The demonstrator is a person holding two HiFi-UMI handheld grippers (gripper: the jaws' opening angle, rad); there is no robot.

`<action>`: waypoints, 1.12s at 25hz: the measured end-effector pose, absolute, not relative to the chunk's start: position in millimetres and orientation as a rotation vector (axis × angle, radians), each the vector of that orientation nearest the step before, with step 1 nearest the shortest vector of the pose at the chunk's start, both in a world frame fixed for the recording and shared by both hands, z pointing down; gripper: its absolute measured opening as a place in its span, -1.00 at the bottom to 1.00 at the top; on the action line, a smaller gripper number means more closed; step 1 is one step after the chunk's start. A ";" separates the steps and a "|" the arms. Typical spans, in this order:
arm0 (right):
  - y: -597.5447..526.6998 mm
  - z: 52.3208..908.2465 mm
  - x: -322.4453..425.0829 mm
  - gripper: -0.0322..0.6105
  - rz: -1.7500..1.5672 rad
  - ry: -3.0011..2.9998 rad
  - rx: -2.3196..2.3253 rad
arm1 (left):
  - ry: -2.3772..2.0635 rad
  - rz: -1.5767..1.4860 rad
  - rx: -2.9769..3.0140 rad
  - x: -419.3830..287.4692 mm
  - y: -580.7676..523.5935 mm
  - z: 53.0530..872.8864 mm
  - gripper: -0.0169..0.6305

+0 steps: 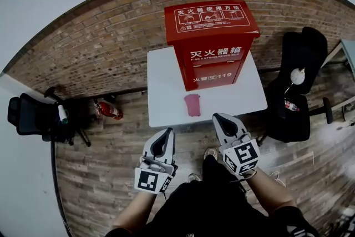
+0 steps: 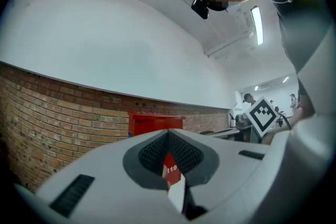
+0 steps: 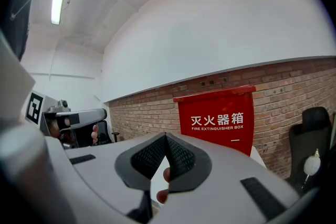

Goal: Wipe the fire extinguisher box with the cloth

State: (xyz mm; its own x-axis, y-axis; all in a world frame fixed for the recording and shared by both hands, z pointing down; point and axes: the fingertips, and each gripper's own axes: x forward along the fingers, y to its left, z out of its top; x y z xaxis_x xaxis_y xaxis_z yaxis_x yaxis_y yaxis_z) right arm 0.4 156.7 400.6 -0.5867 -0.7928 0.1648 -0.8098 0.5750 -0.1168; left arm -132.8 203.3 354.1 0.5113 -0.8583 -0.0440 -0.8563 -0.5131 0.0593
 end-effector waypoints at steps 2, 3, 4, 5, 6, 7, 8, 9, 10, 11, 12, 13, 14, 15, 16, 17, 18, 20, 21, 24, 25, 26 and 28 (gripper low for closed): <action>177.1 395.5 -3.9 -0.84 0.271 -2.698 1.403 | -1.511 -0.115 2.714 -134.3 221.6 351.9 -0.86; 187.3 392.2 -5.9 -0.84 0.259 -2.695 1.414 | -1.503 -0.129 2.715 -135.6 230.7 349.8 -0.86; 197.4 388.8 -7.6 -0.84 0.245 -2.692 1.425 | -1.494 -0.145 2.716 -137.0 240.3 347.7 -0.86; 207.6 385.6 -9.2 -0.84 0.236 -2.690 1.437 | -1.486 -0.158 2.719 -138.7 250.2 345.9 -0.86; 218.0 382.7 -10.8 -0.84 0.231 -2.688 1.448 | -1.480 -0.165 2.723 -140.6 260.3 344.5 -0.86; 228.5 380.1 -12.4 -0.84 0.228 -2.686 1.459 | -1.476 -0.166 2.726 -142.8 270.1 343.5 -0.86; 239.2 377.8 -13.9 -0.84 0.224 -2.684 1.468 | -1.471 -0.166 2.730 -145.2 279.4 342.7 -0.86; 249.9 375.9 -15.2 -0.84 0.217 -2.681 1.477 | -1.464 -0.169 2.733 -147.5 288.3 341.9 -0.86; 260.6 374.6 -16.4 -0.84 0.210 -2.678 1.485 | -1.455 -0.178 2.736 -149.5 297.1 340.9 -0.86; 271.0 373.7 -17.9 -0.84 0.203 -2.674 1.490 | -1.444 -0.191 2.740 -151.6 305.6 339.9 -0.86; 281.0 373.2 -19.9 -0.84 0.198 -2.672 1.494 | -1.433 -0.206 2.745 -153.6 313.8 338.8 -0.86; 290.5 372.7 -22.1 -0.84 0.194 -2.670 1.495 | -1.422 -0.219 2.749 -155.3 321.3 337.9 -0.86; 299.6 372.0 -23.9 -0.84 0.191 -2.668 1.496 | -1.412 -0.232 2.752 -156.2 328.3 337.4 -0.86; 308.2 371.0 -24.9 -0.84 0.187 -2.667 1.495 | -1.400 -0.243 2.753 -155.8 334.8 337.0 -0.86; 316.3 369.8 -25.0 -0.84 0.181 -2.665 1.495 | -1.388 -0.253 2.753 -154.6 341.2 336.5 -0.86; 323.6 368.5 -24.8 -0.84 0.175 -2.663 1.496 | -1.378 -0.260 2.755 -152.9 347.5 335.9 -0.86; 329.9 367.4 -24.5 -0.84 0.171 -2.661 1.497 | -1.370 -0.262 2.761 -151.3 353.4 335.2 -0.86; 339.7 365.2 -24.3 -0.84 0.168 -2.664 1.498 | -1.358 -0.264 2.773 -148.4 363.7 333.4 -0.86; 343.4 364.2 -23.9 -0.84 0.168 -2.666 1.497 | -1.354 -0.265 2.777 -147.0 367.5 332.5 -0.86; 349.5 360.4 -20.9 -0.84 0.173 -2.674 1.496 | -1.357 -0.264 2.776 -142.6 373.2 328.9 -0.86; 350.7 359.3 -19.7 -0.84 0.179 -2.677 1.495 | -1.356 -0.259 2.774 -141.0 373.7 327.7 -0.86; 351.9 358.6 -18.4 -0.84 0.182 -2.679 1.493 | -1.357 -0.251 2.773 -139.5 374.2 326.6 -0.86; 352.9 357.6 -15.8 -0.84 0.178 -2.682 1.484 | -1.370 -0.230 2.779 -137.0 374.4 325.3 -0.86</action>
